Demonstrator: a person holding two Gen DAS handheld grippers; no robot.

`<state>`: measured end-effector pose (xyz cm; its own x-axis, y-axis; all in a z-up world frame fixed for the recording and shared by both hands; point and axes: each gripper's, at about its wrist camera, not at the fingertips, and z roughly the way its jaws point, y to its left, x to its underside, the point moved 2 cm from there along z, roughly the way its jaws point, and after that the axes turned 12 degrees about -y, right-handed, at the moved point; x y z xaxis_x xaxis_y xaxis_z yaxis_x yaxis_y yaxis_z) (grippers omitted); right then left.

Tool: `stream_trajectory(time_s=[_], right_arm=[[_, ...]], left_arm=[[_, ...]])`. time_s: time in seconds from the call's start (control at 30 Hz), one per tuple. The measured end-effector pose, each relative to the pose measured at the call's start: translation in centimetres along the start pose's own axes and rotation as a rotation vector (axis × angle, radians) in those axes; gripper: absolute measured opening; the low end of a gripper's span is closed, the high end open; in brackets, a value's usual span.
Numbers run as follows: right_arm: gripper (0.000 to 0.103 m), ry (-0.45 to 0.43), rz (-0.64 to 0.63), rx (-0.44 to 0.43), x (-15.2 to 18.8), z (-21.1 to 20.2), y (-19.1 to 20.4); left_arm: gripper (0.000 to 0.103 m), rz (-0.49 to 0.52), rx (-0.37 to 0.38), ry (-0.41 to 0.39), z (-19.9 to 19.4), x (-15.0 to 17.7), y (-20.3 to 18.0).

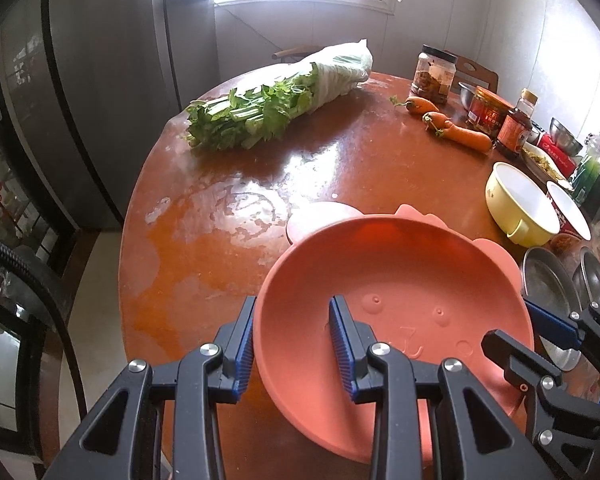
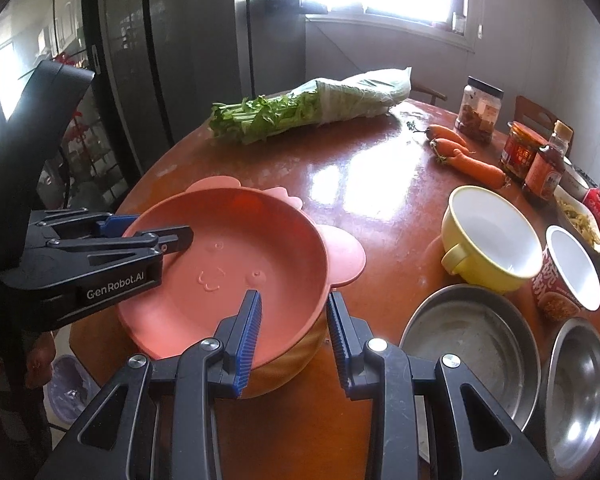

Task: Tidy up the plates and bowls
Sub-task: 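Lift the pink bowl with the left tool onto the yellow shell dish, then open the left tool and pull it back from the stacked bowl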

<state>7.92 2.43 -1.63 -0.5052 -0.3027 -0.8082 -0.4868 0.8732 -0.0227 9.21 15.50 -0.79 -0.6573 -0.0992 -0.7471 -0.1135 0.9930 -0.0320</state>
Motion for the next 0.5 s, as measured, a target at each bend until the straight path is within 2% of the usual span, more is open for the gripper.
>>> stream_trajectory(time_s=[0.5], right_arm=[[0.036, 0.025, 0.019, 0.0, 1.1, 0.9, -1.0]], left_arm=[[0.036, 0.007, 0.004, 0.004, 1.5, 0.1, -0.8]])
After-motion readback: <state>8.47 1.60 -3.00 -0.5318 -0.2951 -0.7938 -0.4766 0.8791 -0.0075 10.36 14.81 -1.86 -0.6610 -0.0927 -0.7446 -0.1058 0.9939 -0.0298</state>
